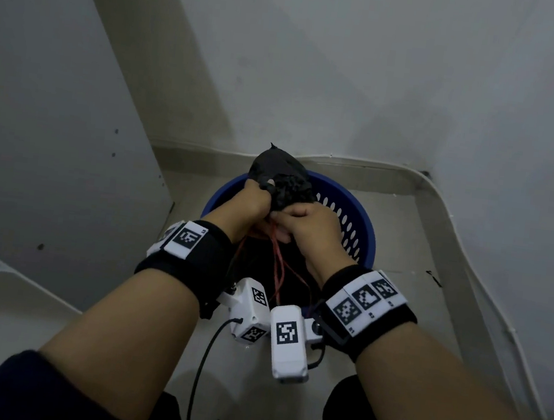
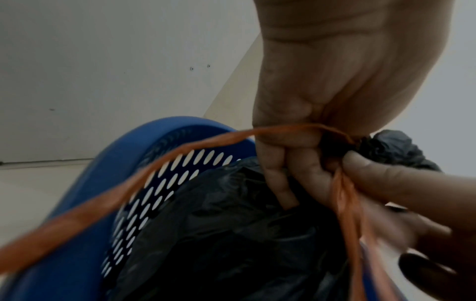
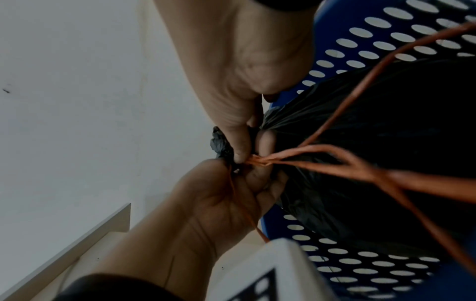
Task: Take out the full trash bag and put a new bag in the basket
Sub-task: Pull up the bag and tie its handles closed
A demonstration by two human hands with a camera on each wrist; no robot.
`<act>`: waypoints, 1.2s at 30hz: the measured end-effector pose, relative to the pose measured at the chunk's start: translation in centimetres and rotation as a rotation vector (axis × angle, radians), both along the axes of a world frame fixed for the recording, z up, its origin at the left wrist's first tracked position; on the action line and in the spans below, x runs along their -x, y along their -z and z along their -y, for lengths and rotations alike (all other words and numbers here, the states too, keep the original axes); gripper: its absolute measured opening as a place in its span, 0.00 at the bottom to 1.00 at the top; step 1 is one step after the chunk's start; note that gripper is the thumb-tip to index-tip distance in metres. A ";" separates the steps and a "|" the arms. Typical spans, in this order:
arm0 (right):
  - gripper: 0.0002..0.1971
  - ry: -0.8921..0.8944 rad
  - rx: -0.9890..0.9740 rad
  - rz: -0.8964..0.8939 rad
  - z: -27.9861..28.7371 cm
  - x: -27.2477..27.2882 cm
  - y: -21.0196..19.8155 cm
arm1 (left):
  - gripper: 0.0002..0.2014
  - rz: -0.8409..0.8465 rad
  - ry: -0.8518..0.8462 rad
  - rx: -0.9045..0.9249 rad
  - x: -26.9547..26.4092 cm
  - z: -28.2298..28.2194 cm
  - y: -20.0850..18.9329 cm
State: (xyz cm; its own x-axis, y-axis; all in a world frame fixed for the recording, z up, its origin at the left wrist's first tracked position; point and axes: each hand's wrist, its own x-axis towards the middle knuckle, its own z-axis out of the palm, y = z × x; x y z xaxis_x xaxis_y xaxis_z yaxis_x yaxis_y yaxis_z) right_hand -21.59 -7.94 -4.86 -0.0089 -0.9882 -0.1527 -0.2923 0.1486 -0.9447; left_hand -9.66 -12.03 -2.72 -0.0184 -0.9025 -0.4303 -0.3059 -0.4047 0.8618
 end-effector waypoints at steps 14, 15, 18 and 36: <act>0.11 -0.059 0.077 0.204 1.6 1.3 -2.1 | 0.14 0.205 0.134 0.516 -1.5 0.3 0.4; 0.13 -0.070 0.047 0.166 1.6 1.2 -1.9 | 0.18 0.184 0.106 0.542 -1.4 0.3 0.6; 0.19 -0.125 -0.061 0.129 1.4 1.2 -2.3 | 0.25 0.126 0.079 0.611 -1.1 -0.2 1.0; 0.15 0.131 -0.562 0.930 2.1 1.0 -2.6 | 0.17 0.122 0.155 0.732 -1.1 -1.7 1.5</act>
